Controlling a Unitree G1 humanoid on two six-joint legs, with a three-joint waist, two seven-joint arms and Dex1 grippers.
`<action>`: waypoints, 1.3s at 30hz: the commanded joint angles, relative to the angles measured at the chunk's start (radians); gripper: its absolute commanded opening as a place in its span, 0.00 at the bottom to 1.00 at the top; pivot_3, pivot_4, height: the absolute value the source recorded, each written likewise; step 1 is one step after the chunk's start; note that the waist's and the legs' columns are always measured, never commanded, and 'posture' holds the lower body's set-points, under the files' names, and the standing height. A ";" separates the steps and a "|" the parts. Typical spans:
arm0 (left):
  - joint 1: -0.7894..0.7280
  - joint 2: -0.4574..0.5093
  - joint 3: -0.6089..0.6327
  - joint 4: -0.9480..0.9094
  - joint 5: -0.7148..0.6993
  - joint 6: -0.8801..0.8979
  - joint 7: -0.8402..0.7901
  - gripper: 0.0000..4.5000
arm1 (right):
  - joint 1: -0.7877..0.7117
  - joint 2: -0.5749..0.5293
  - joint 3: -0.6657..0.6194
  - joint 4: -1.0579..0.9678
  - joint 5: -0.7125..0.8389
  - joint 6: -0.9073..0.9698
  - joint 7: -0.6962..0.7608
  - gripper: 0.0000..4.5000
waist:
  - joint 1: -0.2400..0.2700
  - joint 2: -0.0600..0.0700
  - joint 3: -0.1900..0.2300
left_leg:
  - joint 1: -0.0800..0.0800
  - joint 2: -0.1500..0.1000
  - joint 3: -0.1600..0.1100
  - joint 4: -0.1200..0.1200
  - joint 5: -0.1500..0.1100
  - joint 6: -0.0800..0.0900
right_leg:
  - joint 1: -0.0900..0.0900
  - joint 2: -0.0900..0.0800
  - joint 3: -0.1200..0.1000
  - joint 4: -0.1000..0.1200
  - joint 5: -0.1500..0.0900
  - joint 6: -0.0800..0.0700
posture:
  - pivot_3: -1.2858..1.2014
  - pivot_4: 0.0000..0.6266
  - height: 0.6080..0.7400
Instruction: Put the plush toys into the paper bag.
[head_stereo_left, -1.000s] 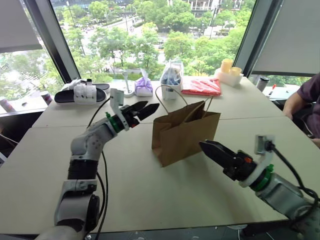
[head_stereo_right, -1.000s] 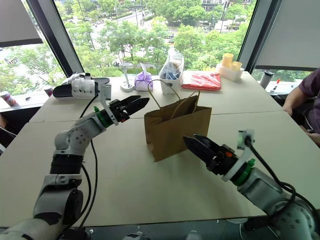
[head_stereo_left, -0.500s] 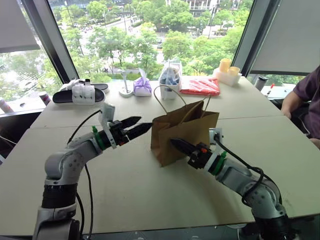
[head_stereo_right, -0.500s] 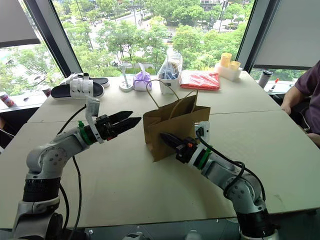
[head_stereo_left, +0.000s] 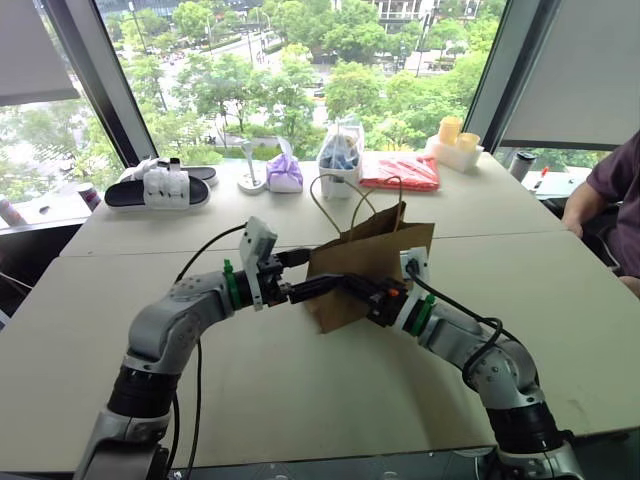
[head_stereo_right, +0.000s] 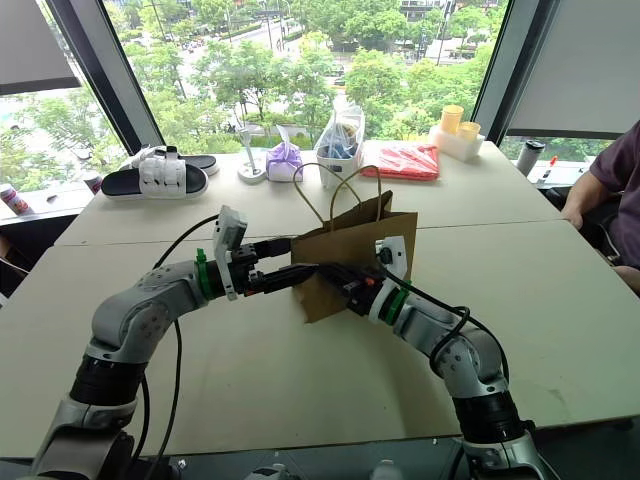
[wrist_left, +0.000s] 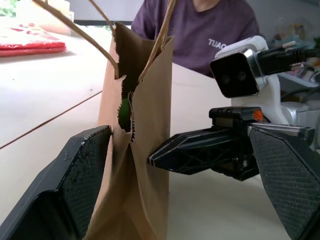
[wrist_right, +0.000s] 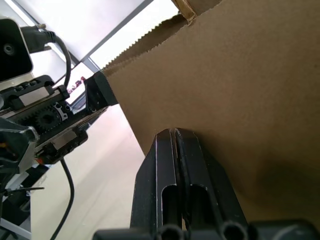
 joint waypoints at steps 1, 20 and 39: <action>-0.041 -0.028 -0.006 0.043 0.039 -0.065 0.010 0.81 | 0.030 0.007 -0.023 -0.065 0.000 0.006 0.007 0.00 | 0.001 0.000 0.000 | 0.000 0.000 0.000 0.000 0.000 0.000 | 0.000 0.000 0.000 0.000 0.000 0.000 | 0.52 0.24 1.00; -0.185 -0.014 -0.009 0.179 0.011 -0.092 -0.246 0.01 | 0.496 -0.176 -0.101 -0.518 0.233 0.198 -0.005 0.00 | 0.002 0.000 0.000 | 0.000 0.000 0.000 0.000 0.000 0.000 | 0.001 0.000 0.000 -0.001 0.000 0.000 | 0.52 0.24 1.00; -0.548 -0.099 -0.030 1.037 0.290 -0.589 -0.569 0.48 | 0.667 -0.263 -0.185 -0.620 0.313 0.177 -0.116 0.00 | 0.023 -0.002 0.001 | 0.000 0.000 0.001 0.001 -0.001 0.002 | 0.004 0.000 -0.002 -0.004 0.000 0.001 | 0.52 0.24 1.00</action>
